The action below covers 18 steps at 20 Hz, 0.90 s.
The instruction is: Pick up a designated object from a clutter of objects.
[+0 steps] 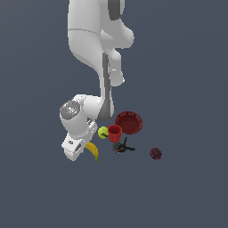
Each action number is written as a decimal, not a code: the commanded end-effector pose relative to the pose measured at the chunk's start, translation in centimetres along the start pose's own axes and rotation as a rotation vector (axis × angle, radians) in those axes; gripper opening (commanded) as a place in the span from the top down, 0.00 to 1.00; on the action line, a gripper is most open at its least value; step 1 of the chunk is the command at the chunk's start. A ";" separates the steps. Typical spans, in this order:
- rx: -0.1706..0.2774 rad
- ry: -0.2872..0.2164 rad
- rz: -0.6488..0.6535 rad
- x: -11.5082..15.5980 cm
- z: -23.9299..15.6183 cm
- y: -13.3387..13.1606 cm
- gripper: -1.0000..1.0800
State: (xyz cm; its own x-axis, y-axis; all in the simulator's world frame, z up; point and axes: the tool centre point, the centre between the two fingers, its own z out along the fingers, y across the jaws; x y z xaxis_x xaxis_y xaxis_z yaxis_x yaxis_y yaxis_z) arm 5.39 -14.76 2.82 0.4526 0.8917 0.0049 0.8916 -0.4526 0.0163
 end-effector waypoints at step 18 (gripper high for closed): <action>-0.002 -0.001 0.000 0.3 -1.3 -0.6 1.00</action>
State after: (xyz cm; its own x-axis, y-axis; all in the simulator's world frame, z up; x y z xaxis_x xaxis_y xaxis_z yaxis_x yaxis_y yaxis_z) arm 5.01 -14.41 3.58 0.4525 0.8917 0.0033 0.8916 -0.4525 0.0156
